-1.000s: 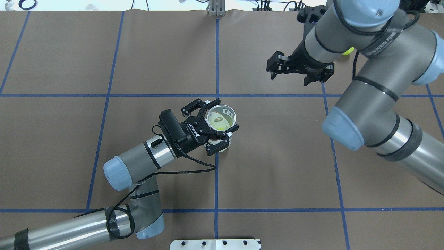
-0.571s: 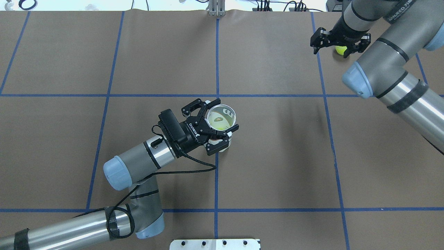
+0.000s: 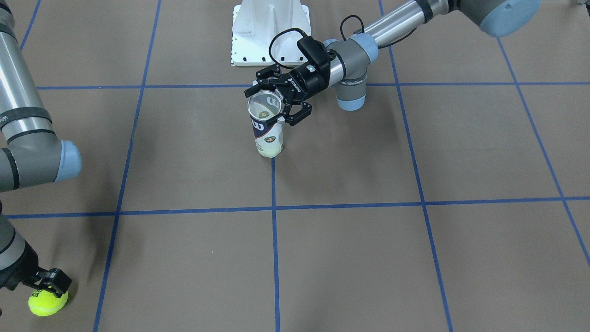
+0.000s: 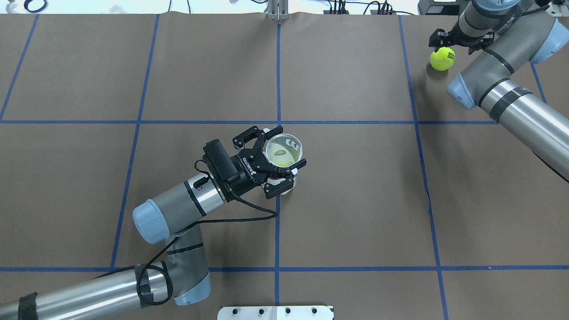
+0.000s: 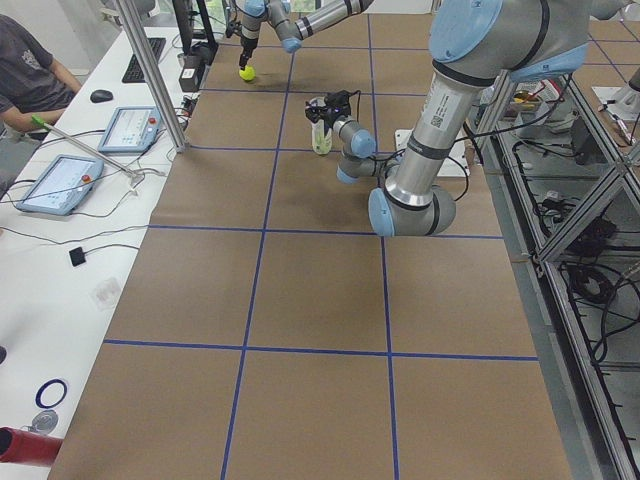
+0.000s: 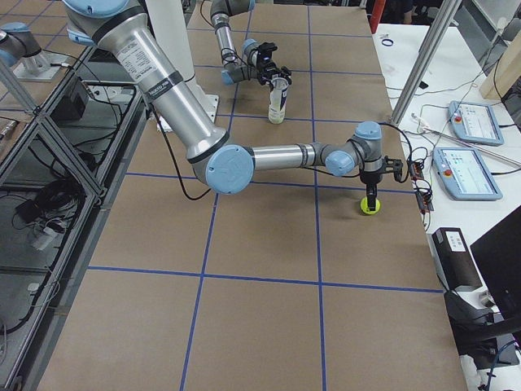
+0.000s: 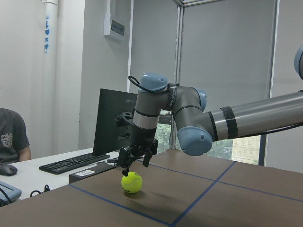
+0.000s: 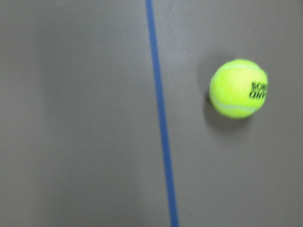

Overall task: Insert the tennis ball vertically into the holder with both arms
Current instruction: 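Move the right gripper to the farther ball and grasp it, then carry the second ball with the right gripper over the can's top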

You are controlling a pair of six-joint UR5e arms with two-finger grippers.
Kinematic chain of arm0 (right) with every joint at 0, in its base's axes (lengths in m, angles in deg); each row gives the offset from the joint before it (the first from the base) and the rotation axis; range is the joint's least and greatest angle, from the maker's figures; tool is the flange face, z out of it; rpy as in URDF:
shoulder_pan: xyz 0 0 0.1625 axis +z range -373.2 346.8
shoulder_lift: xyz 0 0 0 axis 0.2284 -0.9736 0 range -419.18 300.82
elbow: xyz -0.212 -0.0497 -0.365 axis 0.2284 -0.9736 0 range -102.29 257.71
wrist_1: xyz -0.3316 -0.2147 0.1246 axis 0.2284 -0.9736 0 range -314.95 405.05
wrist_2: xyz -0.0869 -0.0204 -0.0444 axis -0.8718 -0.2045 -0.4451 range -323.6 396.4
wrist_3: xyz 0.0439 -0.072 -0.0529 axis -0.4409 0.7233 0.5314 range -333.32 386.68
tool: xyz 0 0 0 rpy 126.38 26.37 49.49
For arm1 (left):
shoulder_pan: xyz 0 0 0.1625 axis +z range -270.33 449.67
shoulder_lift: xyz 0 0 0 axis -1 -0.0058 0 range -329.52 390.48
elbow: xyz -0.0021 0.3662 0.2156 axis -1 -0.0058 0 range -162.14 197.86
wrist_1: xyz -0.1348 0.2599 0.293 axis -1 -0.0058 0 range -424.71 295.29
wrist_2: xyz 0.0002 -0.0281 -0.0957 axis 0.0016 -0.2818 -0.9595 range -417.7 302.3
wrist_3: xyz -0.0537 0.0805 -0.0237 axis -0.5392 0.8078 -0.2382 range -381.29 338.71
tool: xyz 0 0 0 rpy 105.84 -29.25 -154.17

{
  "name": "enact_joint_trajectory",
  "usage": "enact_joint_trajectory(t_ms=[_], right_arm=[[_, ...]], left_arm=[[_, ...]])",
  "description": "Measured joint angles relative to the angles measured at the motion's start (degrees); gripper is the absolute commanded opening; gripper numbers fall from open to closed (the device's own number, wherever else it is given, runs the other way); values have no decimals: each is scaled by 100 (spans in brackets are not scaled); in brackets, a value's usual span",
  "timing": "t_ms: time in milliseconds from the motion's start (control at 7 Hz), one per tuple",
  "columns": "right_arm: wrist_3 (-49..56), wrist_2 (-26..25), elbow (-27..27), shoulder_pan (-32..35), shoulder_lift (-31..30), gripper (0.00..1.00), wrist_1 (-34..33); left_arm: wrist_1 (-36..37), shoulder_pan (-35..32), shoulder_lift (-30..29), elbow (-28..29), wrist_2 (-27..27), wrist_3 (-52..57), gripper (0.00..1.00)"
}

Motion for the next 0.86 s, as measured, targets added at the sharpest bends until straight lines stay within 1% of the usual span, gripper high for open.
enact_joint_trajectory(t_ms=[429,571,714,857], right_arm=[[-557,-162,-258,-156,42,99,520],[-578,-201,-383,-219,27,88,697],[-563,-236,-462,-268,9,31,775],[-554,-273,-498,-295,6,0,802]], left_arm=[[0,0,0,0,0,0,95],[0,0,0,-3,0,0,95],[0,0,0,-4,0,0,95],[0,0,0,-3,0,0,95]])
